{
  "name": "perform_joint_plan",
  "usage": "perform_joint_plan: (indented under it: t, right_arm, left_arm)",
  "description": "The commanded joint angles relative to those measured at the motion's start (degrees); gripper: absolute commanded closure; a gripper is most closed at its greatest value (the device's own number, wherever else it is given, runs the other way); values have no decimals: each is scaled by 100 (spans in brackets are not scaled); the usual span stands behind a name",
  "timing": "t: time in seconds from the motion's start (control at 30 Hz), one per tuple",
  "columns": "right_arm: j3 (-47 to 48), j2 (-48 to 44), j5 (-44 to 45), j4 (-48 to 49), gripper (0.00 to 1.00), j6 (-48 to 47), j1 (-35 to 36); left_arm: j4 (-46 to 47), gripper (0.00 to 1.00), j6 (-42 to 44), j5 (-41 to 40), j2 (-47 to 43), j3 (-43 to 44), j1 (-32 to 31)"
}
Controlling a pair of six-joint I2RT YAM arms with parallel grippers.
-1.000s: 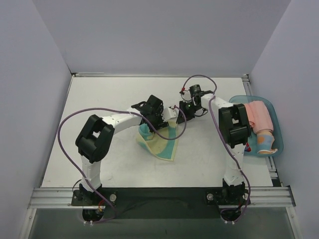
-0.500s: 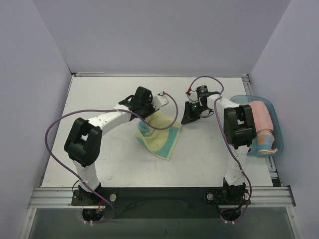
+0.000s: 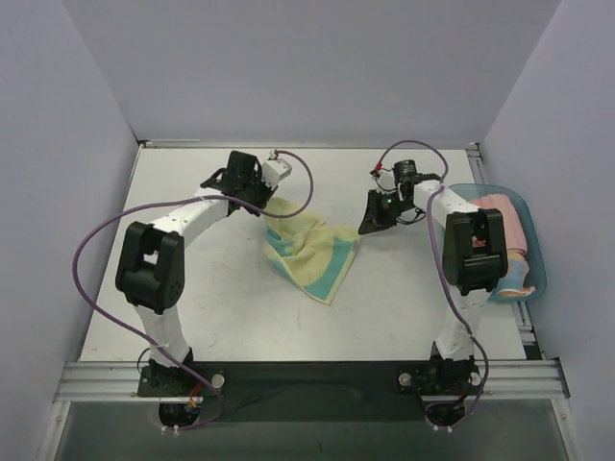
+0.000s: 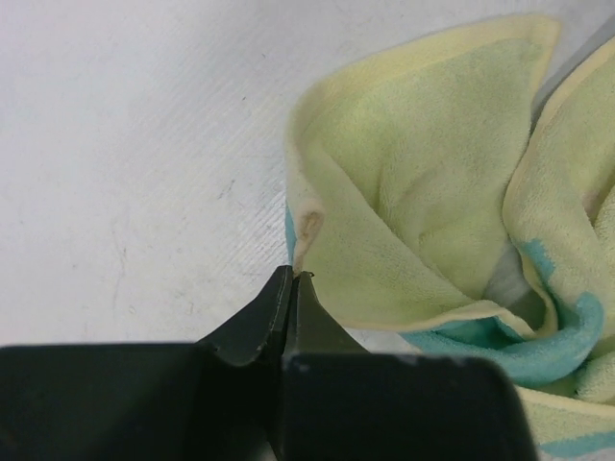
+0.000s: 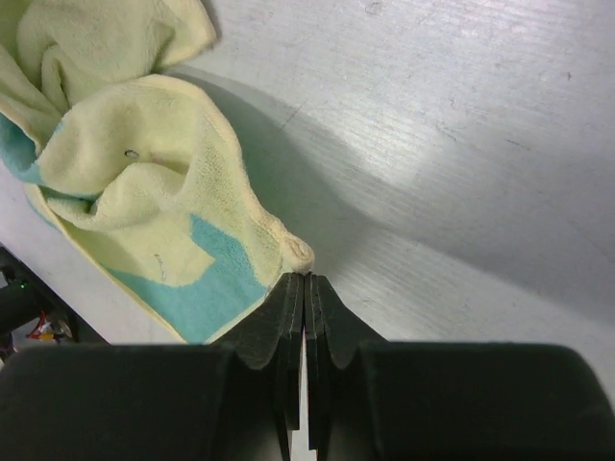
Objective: Roll the towels
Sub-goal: Flatten the towel
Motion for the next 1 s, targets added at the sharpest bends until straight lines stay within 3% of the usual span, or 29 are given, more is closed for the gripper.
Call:
perform_joint_plan:
  t: [0.0, 0.2, 0.53, 0.83, 0.97]
  right_arm:
    - [63, -336, -186, -375, 100, -163, -84]
    - [379, -828, -274, -691, 100, -365, -487]
    - [899, -1593, -29, -1561, 100, -1050, -858]
    - [-234, -2366, -371, -2230, 100, -2016, -999]
    - [-797, -2472, -257, -2450, 100, -2413, -657]
  left_arm:
    - [6, 100, -501, 773, -107, 393, 314]
    - [-380, 100, -686, 1310, -625, 858, 999]
    - [-1039, 100, -774, 1803, -1705, 605, 2097]
    - [-1997, 100, 797, 1865, -3812, -2135, 2433]
    - [-2270, 100, 1107, 1628, -4413, -3042, 2415]
